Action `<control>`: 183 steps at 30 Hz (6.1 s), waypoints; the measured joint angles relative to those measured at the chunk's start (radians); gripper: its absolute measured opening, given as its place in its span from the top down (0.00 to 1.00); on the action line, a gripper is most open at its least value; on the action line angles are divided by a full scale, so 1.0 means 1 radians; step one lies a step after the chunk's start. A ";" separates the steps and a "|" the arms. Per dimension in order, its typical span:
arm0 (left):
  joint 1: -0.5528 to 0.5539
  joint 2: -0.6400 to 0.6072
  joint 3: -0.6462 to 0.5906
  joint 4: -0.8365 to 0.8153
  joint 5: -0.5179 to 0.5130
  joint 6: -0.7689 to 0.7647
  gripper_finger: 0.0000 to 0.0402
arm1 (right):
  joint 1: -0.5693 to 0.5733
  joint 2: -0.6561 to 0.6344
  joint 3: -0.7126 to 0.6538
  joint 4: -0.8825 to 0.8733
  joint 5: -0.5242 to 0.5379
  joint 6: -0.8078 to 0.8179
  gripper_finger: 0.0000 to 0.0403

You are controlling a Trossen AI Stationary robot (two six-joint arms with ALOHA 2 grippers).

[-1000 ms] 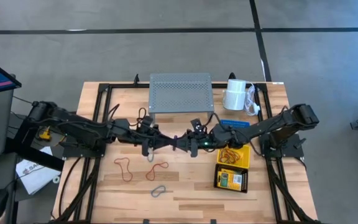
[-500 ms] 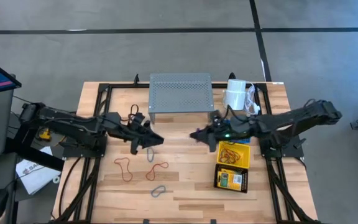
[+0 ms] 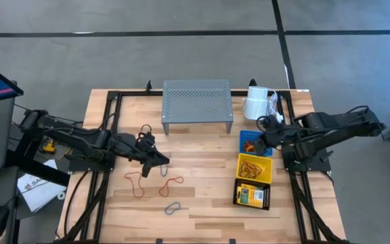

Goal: Pick & Place Office Desk Supplies
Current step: Put the purple spring keychain into the blue basket, then put the blue rubber band into the yellow basket

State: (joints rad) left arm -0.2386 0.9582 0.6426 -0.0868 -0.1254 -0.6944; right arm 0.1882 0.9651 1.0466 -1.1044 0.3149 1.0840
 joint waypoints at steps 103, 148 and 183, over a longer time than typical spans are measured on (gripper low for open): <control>-0.034 0.534 -0.005 -0.203 0.019 0.440 1.00 | 0.003 -0.193 -0.397 1.199 -0.148 -0.040 0.71; -0.040 0.191 0.021 0.880 0.009 -0.047 1.00 | 0.058 0.500 0.057 1.433 -0.124 -0.498 0.51; -0.035 0.190 0.037 0.907 0.047 -0.047 1.00 | 0.024 0.627 0.211 1.435 -0.130 -0.497 0.71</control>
State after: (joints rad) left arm -0.2737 1.1481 0.6796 0.8202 -0.0784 -0.7418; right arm 0.2123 1.5921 1.2575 0.3305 0.1844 0.5872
